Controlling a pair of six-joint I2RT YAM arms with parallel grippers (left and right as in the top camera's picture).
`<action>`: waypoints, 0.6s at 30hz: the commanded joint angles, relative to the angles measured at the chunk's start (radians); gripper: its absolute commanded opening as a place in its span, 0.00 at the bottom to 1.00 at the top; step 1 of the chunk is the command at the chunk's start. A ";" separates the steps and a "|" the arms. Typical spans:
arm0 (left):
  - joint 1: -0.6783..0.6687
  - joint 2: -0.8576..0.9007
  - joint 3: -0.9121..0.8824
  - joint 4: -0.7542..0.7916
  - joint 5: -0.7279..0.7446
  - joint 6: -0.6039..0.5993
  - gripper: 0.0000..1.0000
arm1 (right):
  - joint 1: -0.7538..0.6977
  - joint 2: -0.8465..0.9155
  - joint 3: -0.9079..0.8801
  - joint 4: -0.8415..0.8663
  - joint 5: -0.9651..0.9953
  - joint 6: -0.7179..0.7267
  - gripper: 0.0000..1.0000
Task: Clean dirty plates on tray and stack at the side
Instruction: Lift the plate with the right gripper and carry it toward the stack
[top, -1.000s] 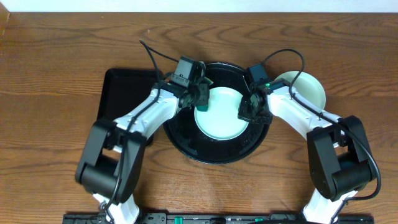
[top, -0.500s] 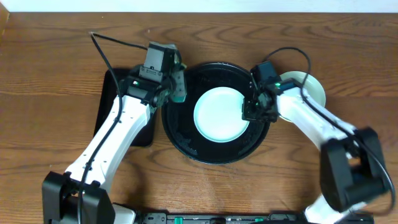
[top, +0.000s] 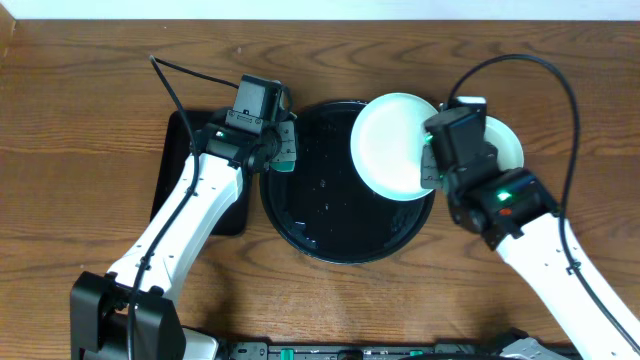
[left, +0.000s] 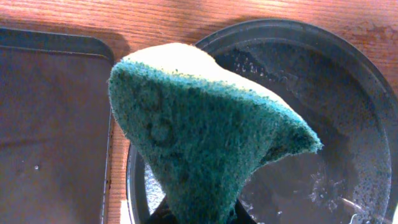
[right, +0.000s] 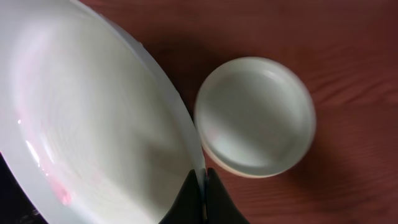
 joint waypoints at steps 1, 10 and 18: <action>0.005 0.006 -0.015 0.005 -0.017 0.005 0.08 | 0.093 0.018 0.003 -0.002 0.271 -0.010 0.01; 0.005 0.006 -0.015 0.005 -0.017 0.005 0.08 | 0.299 0.109 0.003 -0.002 0.658 -0.010 0.01; 0.005 0.008 -0.015 0.005 -0.017 0.005 0.08 | 0.336 0.121 0.003 0.010 0.951 -0.009 0.01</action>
